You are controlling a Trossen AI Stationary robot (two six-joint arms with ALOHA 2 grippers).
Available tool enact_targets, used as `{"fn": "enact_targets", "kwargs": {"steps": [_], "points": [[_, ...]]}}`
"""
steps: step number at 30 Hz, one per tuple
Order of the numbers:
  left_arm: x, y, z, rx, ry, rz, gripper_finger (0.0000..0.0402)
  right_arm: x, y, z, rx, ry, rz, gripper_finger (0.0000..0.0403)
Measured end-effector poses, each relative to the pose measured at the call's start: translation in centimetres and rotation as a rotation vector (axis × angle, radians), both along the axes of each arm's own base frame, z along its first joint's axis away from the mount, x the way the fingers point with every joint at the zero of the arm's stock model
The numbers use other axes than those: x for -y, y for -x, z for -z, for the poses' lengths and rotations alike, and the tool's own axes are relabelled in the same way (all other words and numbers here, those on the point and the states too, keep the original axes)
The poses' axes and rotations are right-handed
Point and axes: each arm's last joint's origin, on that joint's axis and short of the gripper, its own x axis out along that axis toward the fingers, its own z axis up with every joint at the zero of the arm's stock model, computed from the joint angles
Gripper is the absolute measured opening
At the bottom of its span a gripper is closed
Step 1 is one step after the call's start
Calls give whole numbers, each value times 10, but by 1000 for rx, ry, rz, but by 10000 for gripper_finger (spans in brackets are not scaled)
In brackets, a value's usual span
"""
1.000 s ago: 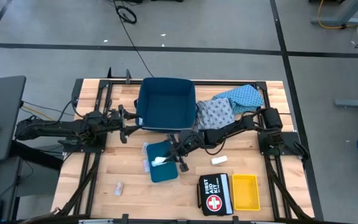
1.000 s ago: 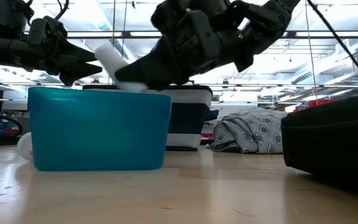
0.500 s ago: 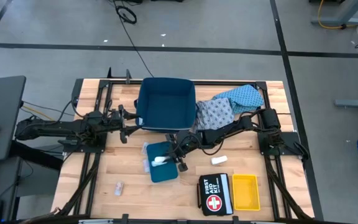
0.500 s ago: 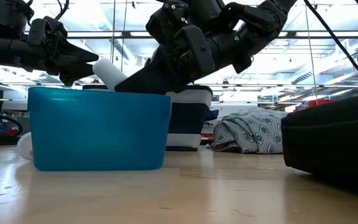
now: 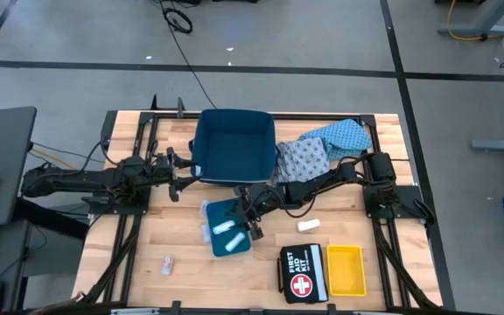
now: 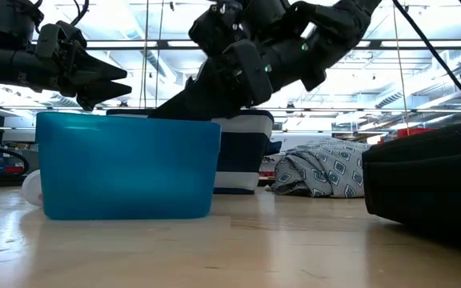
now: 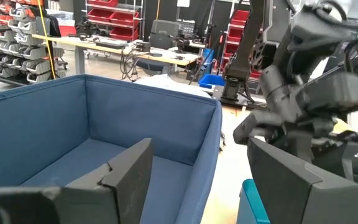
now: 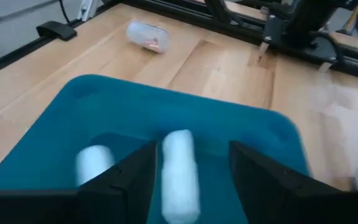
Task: Pick & place medical supplies in basket/bin
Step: Put the white gauze in the blue bin
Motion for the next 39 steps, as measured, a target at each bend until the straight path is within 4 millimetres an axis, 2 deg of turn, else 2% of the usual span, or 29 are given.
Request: {"fn": "enact_targets", "kwargs": {"steps": [7, 10, 15, 19, 27, 33, 39], "points": [[0, 0, 0, -1, -5, 0, 252, -5, 16, -36, -15, 96, 24, 194], [0, 0, 0, -3, -5, 0, 252, -8, 30, -50, -84, 134, 45, 192], [0, 0, 1, -12, -2, 0, 252, -13, 57, -63, -268, 176, 99, 192], [0, 0, 2, -17, 1, 0, 252, -14, 77, -62, -458, 161, 155, 192], [0, 0, 2, -17, 2, 0, 252, -13, 112, -49, -842, 175, 278, 192], [0, 0, 2, -16, 7, 0, 252, -19, 126, -46, -980, 141, 324, 192], [0, 0, 2, -16, 7, 0, 252, -30, 131, -44, -1037, 105, 304, 192]]}}
